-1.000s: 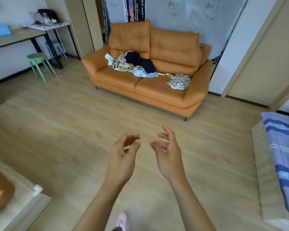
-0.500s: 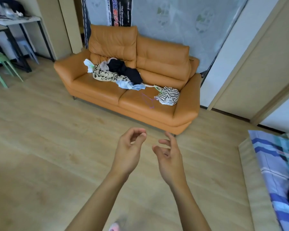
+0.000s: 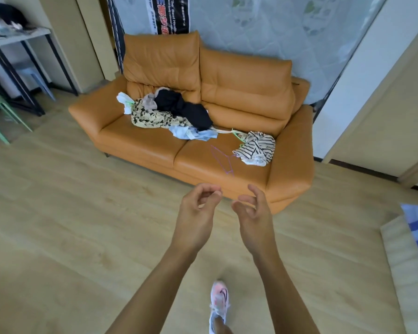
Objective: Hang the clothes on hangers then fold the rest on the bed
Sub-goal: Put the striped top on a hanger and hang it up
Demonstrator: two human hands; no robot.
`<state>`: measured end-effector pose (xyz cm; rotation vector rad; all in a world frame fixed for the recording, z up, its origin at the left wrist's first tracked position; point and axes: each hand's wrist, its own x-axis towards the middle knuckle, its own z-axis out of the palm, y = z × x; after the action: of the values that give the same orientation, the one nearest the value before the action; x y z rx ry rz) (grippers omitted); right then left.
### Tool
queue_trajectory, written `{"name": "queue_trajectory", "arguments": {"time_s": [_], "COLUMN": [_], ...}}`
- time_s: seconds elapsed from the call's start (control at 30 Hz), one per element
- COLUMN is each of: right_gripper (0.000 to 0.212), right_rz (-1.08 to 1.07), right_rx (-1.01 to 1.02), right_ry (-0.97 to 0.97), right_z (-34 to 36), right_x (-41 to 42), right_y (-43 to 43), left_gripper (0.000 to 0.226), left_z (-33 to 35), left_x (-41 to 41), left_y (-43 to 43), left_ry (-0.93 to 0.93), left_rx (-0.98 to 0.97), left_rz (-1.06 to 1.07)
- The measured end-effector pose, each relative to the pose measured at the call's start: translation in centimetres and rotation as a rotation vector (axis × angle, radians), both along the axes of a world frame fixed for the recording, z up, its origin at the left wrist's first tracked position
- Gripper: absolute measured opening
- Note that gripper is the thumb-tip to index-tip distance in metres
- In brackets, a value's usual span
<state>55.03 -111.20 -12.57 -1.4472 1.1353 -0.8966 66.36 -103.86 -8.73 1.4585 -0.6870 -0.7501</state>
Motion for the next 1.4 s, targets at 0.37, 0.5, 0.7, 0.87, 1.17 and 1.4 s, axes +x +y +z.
{"name": "queue_trajectory", "arguments": {"time_s": [0.37, 0.5, 0.7, 0.87, 1.17, 1.4], "right_gripper": [0.073, 0.052, 0.044, 0.038, 0.044, 0.048], "right_rz": [0.101, 0.1, 0.022, -0.023, -0.173, -0.191], "right_rx": [0.025, 0.003, 0.072, 0.13, 0.284, 0.375], "right_ry": [-0.015, 0.037, 0.057, 0.07, 0.055, 0.073], "right_z": [1.3, 0.0, -2.1, -2.7, -5.5, -11.4], "right_x": [8.5, 11.0, 15.9, 20.0, 23.9, 25.4], "right_y": [-22.2, -27.5, -36.5, -44.3, -57.4, -69.0], "left_gripper": [0.021, 0.022, 0.014, 0.03, 0.024, 0.014], "left_z": [1.2, 0.4, -1.8, -2.0, -2.6, -5.0], "left_x": [6.7, 9.8, 15.4, 20.8, 26.2, 27.9], "left_y": [-20.0, -26.4, -37.8, -47.2, -60.0, -70.9], "left_ry": [0.047, 0.061, 0.117, 0.138, 0.091, 0.086], "left_rx": [0.034, 0.036, 0.06, 0.135, 0.228, 0.33], "left_rz": [0.048, 0.023, -0.1, -0.16, -0.252, -0.269]}}
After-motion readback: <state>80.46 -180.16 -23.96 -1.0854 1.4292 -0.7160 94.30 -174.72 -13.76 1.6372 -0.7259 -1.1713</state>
